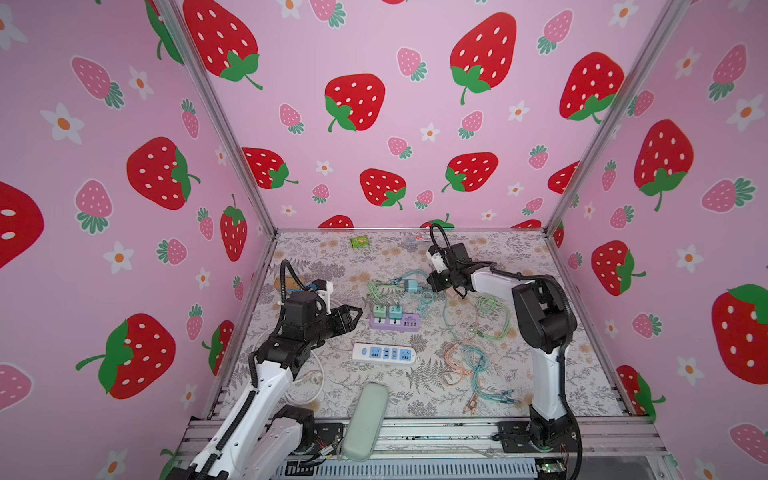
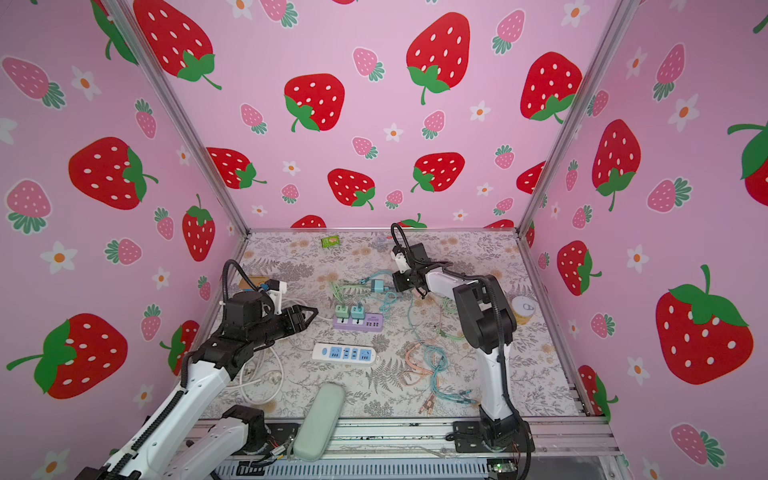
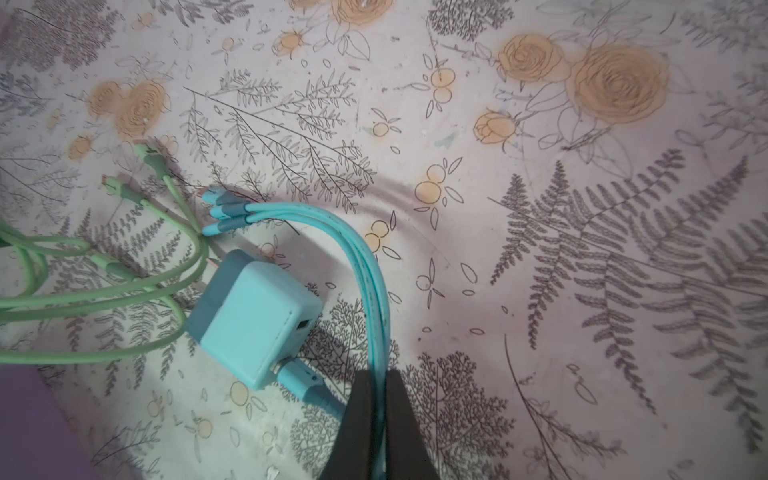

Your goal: Insert the plug

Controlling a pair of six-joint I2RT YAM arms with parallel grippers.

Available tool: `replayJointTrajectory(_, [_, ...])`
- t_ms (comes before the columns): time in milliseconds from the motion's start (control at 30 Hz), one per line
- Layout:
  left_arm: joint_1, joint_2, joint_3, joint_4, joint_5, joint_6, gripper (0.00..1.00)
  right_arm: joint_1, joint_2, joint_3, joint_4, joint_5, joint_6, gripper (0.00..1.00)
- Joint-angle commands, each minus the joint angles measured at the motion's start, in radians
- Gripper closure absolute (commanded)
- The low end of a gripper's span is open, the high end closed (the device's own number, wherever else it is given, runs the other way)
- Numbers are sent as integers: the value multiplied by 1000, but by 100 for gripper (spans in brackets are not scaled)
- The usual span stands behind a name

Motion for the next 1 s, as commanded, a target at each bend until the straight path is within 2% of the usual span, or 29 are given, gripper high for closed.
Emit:
replayJointTrajectory(0, [5, -5, 26, 5, -10, 15, 40, 8, -86, -11, 9, -9, 28, 100])
replayJointTrajectory(333, [5, -10, 22, 10, -7, 11, 40, 81, -84, 65, 37, -26, 56, 100])
replayJointTrajectory(600, [4, -11, 18, 7, -9, 12, 40, 148, 27, 167, 131, -64, 70, 100])
replayJointTrajectory(800, [5, -16, 15, 7, -9, 12, 40, 178, 153, 325, 79, -94, 36, 100])
replayJointTrajectory(967, [5, -15, 8, 10, -14, 13, 40, 187, 222, 393, 61, -134, -20, 99])
